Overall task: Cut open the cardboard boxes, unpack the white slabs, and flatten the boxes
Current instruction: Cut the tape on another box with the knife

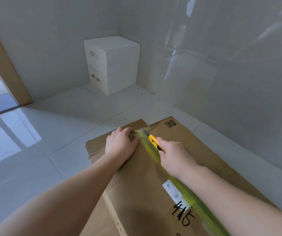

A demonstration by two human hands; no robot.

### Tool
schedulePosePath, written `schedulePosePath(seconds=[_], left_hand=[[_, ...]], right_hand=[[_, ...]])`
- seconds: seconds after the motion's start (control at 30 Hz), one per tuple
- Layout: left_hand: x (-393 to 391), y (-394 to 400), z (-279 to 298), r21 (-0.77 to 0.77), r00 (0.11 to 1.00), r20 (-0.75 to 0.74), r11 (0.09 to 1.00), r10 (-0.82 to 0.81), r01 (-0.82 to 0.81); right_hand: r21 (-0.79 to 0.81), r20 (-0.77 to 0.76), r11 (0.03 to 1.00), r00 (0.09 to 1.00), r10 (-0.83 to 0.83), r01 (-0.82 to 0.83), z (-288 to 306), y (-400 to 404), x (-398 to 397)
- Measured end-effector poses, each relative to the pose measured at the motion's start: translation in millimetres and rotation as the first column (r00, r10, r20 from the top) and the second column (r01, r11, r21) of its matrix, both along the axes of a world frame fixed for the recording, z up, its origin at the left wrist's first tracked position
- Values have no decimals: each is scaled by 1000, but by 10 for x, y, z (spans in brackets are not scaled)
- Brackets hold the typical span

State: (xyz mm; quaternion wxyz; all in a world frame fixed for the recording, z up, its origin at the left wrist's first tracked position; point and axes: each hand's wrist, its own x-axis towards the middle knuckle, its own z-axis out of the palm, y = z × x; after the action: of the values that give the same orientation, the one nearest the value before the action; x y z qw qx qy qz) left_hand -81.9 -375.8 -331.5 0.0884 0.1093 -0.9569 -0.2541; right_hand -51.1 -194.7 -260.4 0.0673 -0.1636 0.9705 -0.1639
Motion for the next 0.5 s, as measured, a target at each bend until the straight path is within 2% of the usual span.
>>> schedulePosePath(seconds=[0.5], left_hand=[[24, -3, -45, -10, 999, -48, 1000, -25, 24]], right_hand=[[100, 63, 994, 997, 46, -52, -77, -161, -210]])
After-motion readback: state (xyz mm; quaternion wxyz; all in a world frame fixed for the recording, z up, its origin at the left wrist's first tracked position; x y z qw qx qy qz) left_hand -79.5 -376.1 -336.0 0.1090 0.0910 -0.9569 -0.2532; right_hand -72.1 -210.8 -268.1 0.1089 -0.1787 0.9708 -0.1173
